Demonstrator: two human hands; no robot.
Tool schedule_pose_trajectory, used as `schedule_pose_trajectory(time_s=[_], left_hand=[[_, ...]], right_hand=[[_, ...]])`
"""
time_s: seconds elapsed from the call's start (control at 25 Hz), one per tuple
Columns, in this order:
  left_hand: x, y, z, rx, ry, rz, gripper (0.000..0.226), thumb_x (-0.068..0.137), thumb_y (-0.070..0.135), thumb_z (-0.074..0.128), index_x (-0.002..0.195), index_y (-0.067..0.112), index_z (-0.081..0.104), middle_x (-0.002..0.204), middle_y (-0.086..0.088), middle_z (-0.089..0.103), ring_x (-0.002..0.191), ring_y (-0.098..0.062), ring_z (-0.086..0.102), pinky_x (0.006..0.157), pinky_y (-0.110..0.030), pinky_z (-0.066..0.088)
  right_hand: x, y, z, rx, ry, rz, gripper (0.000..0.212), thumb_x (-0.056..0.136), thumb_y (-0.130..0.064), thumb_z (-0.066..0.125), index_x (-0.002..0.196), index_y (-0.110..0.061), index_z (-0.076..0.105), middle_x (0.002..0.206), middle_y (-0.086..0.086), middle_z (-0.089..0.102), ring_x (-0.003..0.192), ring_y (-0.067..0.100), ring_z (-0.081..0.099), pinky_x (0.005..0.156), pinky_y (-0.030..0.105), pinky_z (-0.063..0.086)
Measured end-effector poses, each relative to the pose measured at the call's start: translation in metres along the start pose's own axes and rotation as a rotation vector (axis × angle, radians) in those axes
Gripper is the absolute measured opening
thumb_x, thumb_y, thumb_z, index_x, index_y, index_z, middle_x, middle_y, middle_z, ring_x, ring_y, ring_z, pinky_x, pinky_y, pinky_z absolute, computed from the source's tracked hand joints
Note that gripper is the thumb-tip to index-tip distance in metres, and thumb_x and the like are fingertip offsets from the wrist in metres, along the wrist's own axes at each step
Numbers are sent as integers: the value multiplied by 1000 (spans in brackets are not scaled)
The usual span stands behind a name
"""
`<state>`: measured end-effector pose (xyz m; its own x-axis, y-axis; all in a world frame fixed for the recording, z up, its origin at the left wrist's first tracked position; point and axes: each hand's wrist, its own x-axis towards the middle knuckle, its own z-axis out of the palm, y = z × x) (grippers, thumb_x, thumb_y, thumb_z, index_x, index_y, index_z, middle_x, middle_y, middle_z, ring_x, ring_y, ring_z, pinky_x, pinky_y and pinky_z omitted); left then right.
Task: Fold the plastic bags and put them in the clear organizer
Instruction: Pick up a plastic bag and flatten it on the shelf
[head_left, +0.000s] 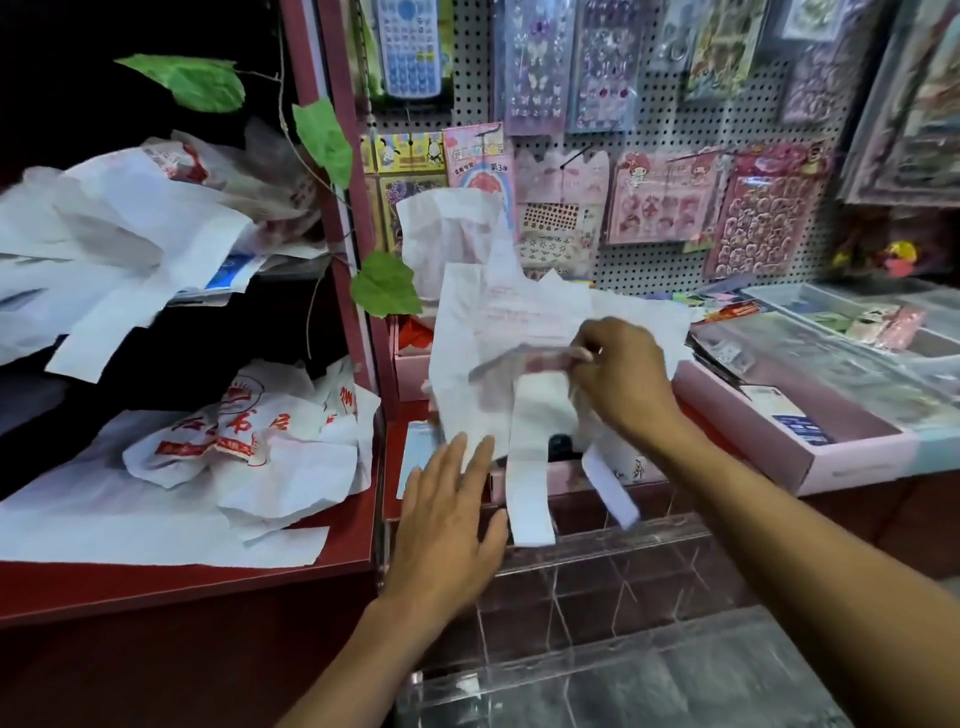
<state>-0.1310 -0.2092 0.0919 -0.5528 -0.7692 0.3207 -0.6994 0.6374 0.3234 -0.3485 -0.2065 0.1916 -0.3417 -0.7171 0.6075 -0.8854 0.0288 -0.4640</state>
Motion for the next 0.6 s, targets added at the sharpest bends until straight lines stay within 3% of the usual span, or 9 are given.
schedule_pose_trajectory(time_s=[0.12,0.2,0.24,0.28,0.32,0.44,0.48,0.6], left_hand=[[10,5,-4,-54,34,27,70,101,47,35,152,42,-13,164,10,-12,149,-7,-14,123,-37,-5],[15,3,-4,-65,29,38,69,101,48,35,154,42,-9,164,10,-9,149,-6,-13,123,-37,-3],[16,2,-3,-62,30,41,68,101,48,35,154,42,-6,165,10,-8,149,-6,-12,123,-37,-3],[17,1,-4,-64,35,41,67,101,48,36,155,41,-4,165,10,-6,150,-6,-11,123,-37,-2],[17,-1,-4,-71,36,35,66,101,47,37,155,41,-2,165,10,-4,150,-6,-9,123,-36,-1],[17,-9,-6,-100,9,9,63,101,46,39,155,38,8,164,11,5,150,-6,0,124,-35,7],[16,-10,-6,-99,13,9,61,101,46,39,155,37,12,164,11,9,150,-7,4,124,-35,10],[9,-14,-8,-101,27,20,57,101,46,40,154,33,23,161,11,19,148,-6,12,123,-30,12]], right_hand=[[40,-5,-18,54,390,31,14,80,-16,73,83,-6,64,92,13,61,78,21,49,62,32,31],[66,-8,-29,125,631,-7,13,78,-10,66,88,-3,63,97,16,60,82,18,47,65,28,31],[76,-5,-28,123,672,-25,15,77,-5,59,91,-2,62,101,18,58,86,21,49,68,29,34],[83,0,-24,50,619,-44,21,77,-1,53,96,-3,61,106,19,57,92,25,52,73,33,37],[86,10,-16,-86,452,-42,26,79,-1,49,102,-4,61,111,19,57,100,31,53,80,37,40],[69,42,19,-356,-226,253,32,87,-16,51,118,-11,54,123,15,57,119,39,50,102,51,37],[60,50,24,-340,-314,350,32,87,-18,51,117,-10,52,124,16,57,117,41,51,101,50,39],[43,57,22,-260,-234,371,30,84,-14,52,113,-7,50,119,21,59,109,42,54,87,42,45]])
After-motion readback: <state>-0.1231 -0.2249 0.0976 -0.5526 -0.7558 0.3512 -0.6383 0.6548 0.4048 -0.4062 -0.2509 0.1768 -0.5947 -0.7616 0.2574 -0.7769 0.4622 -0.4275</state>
